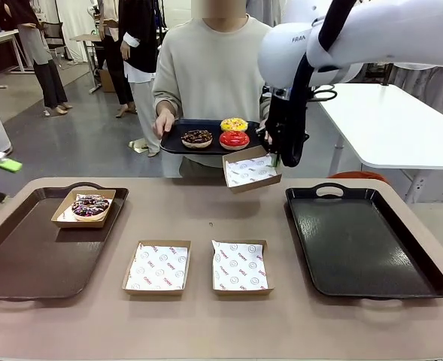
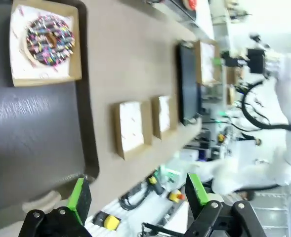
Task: Individually package the donuts and arrange them on the tray.
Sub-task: Place the picked Paper togo box on the Handle tray while simultaneously picking up another Paper togo box from the table with the other hand.
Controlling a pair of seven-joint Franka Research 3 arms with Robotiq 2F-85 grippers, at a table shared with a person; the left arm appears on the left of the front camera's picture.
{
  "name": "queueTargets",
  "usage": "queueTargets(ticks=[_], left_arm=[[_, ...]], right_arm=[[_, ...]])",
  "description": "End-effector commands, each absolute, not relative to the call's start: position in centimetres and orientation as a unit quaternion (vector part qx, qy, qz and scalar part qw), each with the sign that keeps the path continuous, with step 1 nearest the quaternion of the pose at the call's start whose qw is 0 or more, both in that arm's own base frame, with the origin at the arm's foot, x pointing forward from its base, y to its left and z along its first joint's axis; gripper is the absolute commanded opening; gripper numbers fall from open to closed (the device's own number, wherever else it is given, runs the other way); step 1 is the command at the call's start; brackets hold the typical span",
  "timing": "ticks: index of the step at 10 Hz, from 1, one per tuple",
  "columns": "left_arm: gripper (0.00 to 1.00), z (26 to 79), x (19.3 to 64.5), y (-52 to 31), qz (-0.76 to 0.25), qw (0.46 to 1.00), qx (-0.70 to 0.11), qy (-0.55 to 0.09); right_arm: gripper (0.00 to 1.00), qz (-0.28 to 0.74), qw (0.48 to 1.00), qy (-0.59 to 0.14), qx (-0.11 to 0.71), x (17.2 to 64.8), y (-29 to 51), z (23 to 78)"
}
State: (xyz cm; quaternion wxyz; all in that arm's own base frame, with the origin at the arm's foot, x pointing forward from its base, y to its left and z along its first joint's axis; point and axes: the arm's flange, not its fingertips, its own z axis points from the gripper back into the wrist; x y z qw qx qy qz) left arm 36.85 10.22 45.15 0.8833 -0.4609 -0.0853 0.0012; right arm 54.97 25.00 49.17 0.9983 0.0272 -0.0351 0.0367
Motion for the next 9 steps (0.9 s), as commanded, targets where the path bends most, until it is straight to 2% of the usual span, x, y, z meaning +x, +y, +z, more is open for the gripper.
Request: queueTargets(ticks=[1,5,9], left_arm=[[1.0,43.7,36.3,13.1,-0.005,0.855,-0.513,-0.079],[1.0,40.4,36.1,18.1,0.012,0.818,-0.573,-0.05],[1.0,38.6,36.4,20.8,0.058,0.795,-0.6,-0.07]], right_arm=[[0.0,0.011,0.999,-0.011,0.035,57.1,26.3,49.7],[0.0,-0.02,0.998,0.011,0.052,59.8,26.4,48.9],[0.0,-0.009,0.999,0.004,0.047,59.8,26.0,48.1]])
